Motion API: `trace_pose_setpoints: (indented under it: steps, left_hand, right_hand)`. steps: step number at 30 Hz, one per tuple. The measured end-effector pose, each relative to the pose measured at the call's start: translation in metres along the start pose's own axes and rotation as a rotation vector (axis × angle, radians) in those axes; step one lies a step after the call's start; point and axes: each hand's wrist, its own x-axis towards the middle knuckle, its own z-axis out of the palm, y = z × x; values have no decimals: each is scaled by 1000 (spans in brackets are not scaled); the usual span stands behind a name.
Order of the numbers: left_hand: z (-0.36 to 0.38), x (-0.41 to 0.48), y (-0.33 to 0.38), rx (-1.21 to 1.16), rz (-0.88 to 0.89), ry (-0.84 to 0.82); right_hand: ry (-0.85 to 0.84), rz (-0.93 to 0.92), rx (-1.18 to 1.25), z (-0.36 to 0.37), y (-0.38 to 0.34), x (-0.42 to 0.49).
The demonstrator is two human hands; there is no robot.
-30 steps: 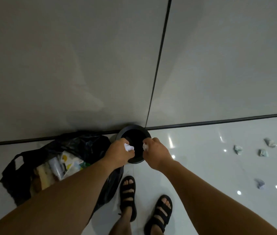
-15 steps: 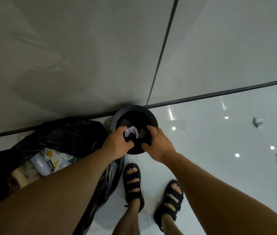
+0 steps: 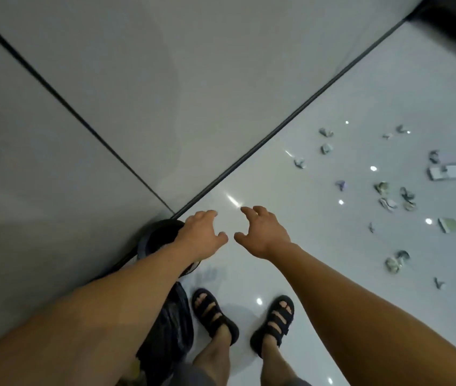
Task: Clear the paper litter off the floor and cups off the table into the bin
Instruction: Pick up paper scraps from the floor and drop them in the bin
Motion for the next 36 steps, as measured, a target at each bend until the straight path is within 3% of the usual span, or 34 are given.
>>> trace_pose_setpoints:
  steps: [10,23,29,36]
  left_hand:
    - [26,-119,204,377,373,-76]
    - [259,-356,346,701,769,-386]
    - [338,-382,378,808,853,-488]
    - [419,-356,440,864,862,-573]
  right_hand:
    - [213,378,201,-59,131,-224]
    - [393,855,499,65,294,-575]
    - [354,981,627,119,347,-634]
    - [260,1078,708,144,426,-641]
